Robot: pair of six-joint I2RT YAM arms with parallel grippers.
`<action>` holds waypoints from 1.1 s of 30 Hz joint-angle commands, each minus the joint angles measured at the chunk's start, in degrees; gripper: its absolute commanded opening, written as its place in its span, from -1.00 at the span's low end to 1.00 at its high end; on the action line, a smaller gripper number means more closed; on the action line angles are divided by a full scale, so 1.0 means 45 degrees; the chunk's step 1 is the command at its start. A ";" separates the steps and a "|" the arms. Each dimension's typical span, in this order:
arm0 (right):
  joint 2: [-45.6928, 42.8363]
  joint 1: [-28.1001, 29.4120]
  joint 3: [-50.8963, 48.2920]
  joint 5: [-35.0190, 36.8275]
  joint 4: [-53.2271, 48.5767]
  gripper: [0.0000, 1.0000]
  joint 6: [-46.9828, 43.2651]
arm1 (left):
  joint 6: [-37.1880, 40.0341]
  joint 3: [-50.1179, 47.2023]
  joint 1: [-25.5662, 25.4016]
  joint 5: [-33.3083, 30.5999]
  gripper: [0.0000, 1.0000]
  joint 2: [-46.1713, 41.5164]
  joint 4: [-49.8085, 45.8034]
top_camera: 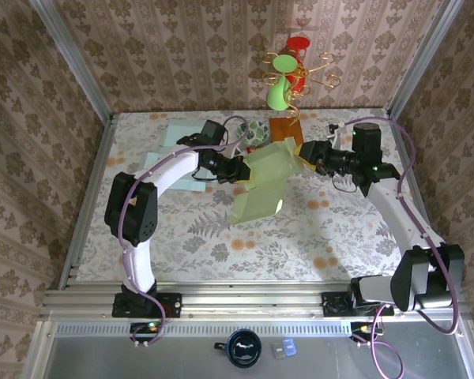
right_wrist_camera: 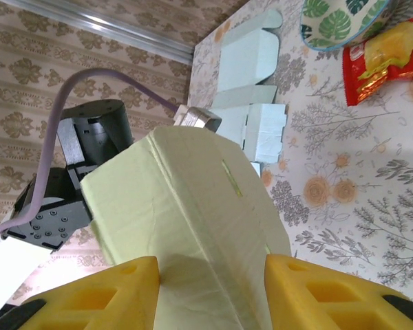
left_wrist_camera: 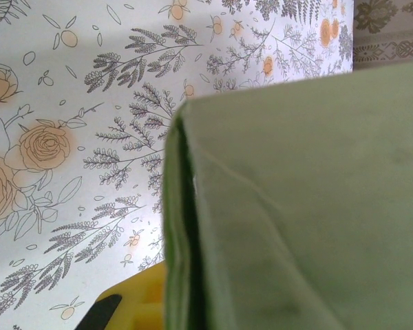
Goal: Fold the paper box
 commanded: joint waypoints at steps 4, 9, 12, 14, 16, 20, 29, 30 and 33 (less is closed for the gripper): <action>0.0385 0.0438 0.0256 -0.0457 0.0285 -0.10 -0.0219 | 0.0299 0.0530 0.0040 0.0363 -1.00 0.0205 -0.0291; 0.0460 0.0460 0.0413 -0.0395 0.0080 -0.11 -0.0398 | 0.0364 0.0515 0.0040 0.0313 -1.00 0.0187 -0.0350; 0.0511 0.0472 0.0521 -0.0377 -0.0169 -0.12 -0.0584 | 0.0379 0.0459 0.0040 0.0299 -1.00 0.0167 -0.0368; 0.0478 0.0485 0.0619 -0.0289 -0.0409 -0.12 -0.0792 | 0.0380 0.0457 0.0040 0.0299 -1.00 0.0161 -0.0379; 0.0473 0.0518 0.0760 -0.0136 -0.0708 -0.13 -0.1003 | 0.0390 0.0490 0.0040 0.0272 -1.00 0.0148 -0.0389; 0.0470 0.0766 0.1384 0.0461 -0.1777 -0.13 -0.1701 | 0.0450 0.0602 0.0040 -0.0006 -1.00 0.0128 -0.0602; 0.0868 0.1518 0.2608 0.1666 -0.3700 -0.22 -0.2924 | 0.0590 0.0996 -0.0018 -0.0642 -1.00 0.0102 -0.1168; 0.1175 0.1589 0.2689 0.1896 -0.3909 -0.23 -0.3109 | 0.0587 0.0986 -0.0019 -0.0646 -1.00 0.0091 -0.1151; 0.1290 0.1726 0.2863 0.2535 -0.4354 -0.23 -0.3481 | 0.0641 0.0986 -0.0019 -0.0689 -1.00 0.0016 -0.1252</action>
